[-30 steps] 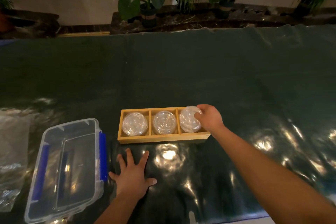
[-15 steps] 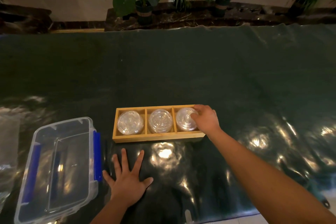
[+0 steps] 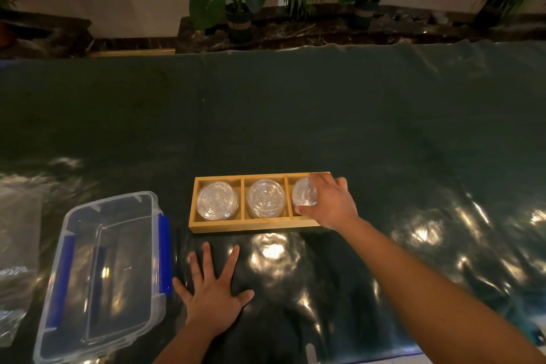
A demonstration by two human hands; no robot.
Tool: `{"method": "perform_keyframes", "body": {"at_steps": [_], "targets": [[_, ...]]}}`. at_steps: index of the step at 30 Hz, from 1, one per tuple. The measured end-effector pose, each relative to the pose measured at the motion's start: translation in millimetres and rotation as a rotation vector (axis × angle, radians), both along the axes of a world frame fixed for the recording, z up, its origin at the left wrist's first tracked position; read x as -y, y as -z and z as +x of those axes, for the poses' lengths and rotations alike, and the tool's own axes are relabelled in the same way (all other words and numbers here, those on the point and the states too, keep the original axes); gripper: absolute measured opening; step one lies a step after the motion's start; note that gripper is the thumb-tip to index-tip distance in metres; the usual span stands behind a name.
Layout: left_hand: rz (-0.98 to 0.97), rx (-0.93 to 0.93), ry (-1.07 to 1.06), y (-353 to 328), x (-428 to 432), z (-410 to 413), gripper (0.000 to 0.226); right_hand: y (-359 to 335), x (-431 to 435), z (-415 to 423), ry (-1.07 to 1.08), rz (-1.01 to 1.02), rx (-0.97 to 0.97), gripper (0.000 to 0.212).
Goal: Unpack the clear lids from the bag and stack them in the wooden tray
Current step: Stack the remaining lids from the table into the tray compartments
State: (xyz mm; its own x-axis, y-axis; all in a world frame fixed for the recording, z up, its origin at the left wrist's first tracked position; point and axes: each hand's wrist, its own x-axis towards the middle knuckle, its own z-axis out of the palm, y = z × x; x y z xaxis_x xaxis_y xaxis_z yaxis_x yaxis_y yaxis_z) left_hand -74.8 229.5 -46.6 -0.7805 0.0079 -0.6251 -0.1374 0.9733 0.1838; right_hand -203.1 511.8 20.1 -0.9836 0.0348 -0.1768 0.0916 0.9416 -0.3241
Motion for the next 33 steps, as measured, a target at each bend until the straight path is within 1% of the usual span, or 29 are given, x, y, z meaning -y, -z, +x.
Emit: {"method": "perform_keyframes", "body": {"at_steps": [4, 10, 14, 18, 23, 24, 26, 28, 30, 31, 33], "targets": [[0.002, 0.005, -0.001, -0.9, 0.3, 0.2, 0.104, 0.2, -0.1, -0.4, -0.003, -0.016, -0.001, 0.092], [0.006, -0.023, -0.012, -3.3, -1.4, 1.2, 0.104, -2.3, -1.0, -0.2, 0.017, -0.03, 0.027, 0.103], [0.003, -0.035, -0.023, -3.4, -1.7, 1.4, 0.103, -4.9, -0.9, 0.6, 0.041, -0.045, 0.031, 0.104], [-0.018, -0.032, -0.008, -5.9, -2.2, -1.1, 0.105, -8.7, 0.0, 3.6, 0.059, -0.06, 0.012, 0.097], [-0.059, -0.033, 0.057, -22.5, -0.9, -14.2, 0.107, -16.7, 2.2, 8.6, 0.06, -0.062, -0.015, 0.082], [-0.059, -0.031, 0.064, -28.3, 0.1, -18.0, 0.104, -18.6, 2.8, 9.5, 0.053, -0.057, -0.02, 0.079], [-0.024, -0.044, 0.05, -40.7, 3.8, -25.9, 0.091, -23.2, 4.1, 11.7, 0.047, -0.059, -0.027, 0.075], [0.053, -0.103, 0.021, -54.2, 8.3, -32.4, 0.072, -28.5, 5.7, 14.1, 0.048, -0.074, -0.035, 0.071], [0.156, -0.229, -0.008, -69.8, 9.2, -36.8, 0.056, -34.9, 7.4, 16.3, 0.048, -0.088, -0.04, 0.07], [0.194, -0.305, -0.016, -78.8, 7.8, -37.7, 0.051, -38.8, 8.4, 17.6, 0.044, -0.091, -0.043, 0.069], [0.216, -0.476, -0.024, -97.3, 4.5, -37.1, 0.053, -48.2, 11.2, 20.0, 0.026, -0.089, -0.051, 0.068]]}}
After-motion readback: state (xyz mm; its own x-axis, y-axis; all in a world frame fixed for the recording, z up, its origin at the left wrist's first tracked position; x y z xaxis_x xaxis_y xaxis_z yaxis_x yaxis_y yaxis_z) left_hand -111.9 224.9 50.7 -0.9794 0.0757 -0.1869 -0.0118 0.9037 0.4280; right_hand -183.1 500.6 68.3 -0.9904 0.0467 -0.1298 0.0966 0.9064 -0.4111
